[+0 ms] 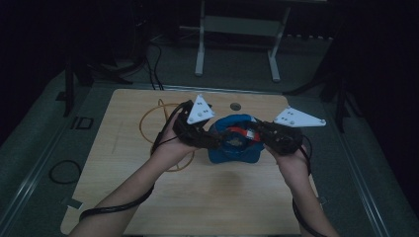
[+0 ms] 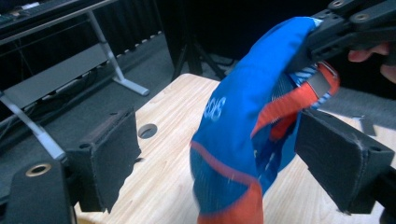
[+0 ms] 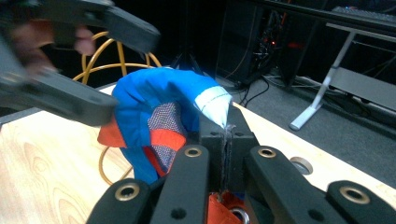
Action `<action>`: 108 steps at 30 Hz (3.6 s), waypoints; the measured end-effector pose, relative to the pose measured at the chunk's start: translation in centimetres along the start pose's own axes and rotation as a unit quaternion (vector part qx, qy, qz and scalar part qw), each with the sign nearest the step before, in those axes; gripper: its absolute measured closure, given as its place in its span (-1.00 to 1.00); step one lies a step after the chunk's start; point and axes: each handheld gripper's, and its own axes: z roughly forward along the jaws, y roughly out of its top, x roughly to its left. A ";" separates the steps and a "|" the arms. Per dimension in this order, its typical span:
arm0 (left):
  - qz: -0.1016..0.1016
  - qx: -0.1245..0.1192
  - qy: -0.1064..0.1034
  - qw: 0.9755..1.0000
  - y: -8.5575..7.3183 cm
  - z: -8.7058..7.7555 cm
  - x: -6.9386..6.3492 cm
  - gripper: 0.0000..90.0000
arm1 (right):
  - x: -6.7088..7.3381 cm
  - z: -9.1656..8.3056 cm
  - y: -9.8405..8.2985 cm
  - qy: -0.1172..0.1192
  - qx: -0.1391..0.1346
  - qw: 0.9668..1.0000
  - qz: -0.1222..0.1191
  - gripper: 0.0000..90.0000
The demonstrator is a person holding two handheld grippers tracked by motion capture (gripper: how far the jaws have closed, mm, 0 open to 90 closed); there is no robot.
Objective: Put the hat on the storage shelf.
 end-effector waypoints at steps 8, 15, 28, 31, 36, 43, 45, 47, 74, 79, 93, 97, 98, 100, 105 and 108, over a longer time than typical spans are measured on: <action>-0.006 0.010 -0.004 1.000 0.6 1.8 -0.2 -0.50 | 0.6 -0.3 0.0 0.010 -0.003 1.000 -0.006 0.98; -0.003 0.016 -0.032 0.999 0.7 2.6 -0.6 -0.07 | 0.9 -0.2 -0.2 0.016 0.001 1.000 -0.010 0.98; 0.027 0.032 -0.028 0.999 0.9 3.9 -1.7 0.96 | 1.0 0.0 -0.6 0.008 0.006 1.000 -0.010 0.97; 0.037 0.028 -0.025 0.999 0.9 3.8 -1.7 0.97 | 0.8 -0.2 -0.8 0.009 0.006 1.000 -0.003 0.97; 0.061 0.020 -0.012 0.998 1.0 3.2 -1.9 0.97 | 0.7 -0.8 -1.1 0.018 -0.003 1.000 0.003 0.88; 0.080 0.003 -0.010 0.997 0.9 2.2 -1.5 0.97 | 1.3 -2.8 -1.4 0.028 -0.025 0.999 0.001 0.60; 0.088 -0.011 -0.018 0.996 0.7 1.9 -1.2 0.97 | 1.2 -3.8 -1.5 0.034 -0.036 0.999 0.003 0.56; 0.091 -0.012 -0.022 0.996 0.6 1.6 -1.0 0.97 | 1.1 -4.6 -1.6 0.024 -0.042 0.999 0.000 0.54; 0.191 -0.212 -0.193 0.939 -2.4 -3.5 2.9 0.96 | 1.4 -5.7 -2.7 0.091 -0.036 0.995 0.013 0.46; 0.199 -0.238 -0.248 0.918 -2.5 -4.1 2.8 0.96 | 2.3 -5.7 -2.4 0.106 -0.037 0.994 0.005 0.47; 0.152 -0.317 -0.360 0.864 -3.1 -4.6 2.9 0.96 | 6.5 -4.5 -2.4 0.180 -0.028 0.983 -0.024 0.18; 0.151 -0.321 -0.365 0.861 -3.1 -4.5 2.4 0.96 | 7.1 -3.6 -1.9 0.179 -0.029 0.983 -0.032 0.16; 0.152 -0.321 -0.363 0.862 -3.0 -4.5 2.2 0.96 | 7.2 -3.3 -1.8 0.178 -0.027 0.983 -0.032 0.14; 0.155 -0.320 -0.362 0.862 -3.0 -4.5 2.1 0.96 | 7.3 -2.7 -1.8 0.179 -0.025 0.983 -0.026 0.14; 0.153 -0.319 -0.360 0.863 -3.1 -4.6 2.1 0.96 | 7.4 -2.5 -1.7 0.182 -0.033 0.982 -0.023 0.72; 0.151 -0.319 -0.357 0.865 -3.3 -4.6 2.2 0.96 | 7.4 -2.5 -1.6 0.166 -0.036 0.985 -0.029 0.98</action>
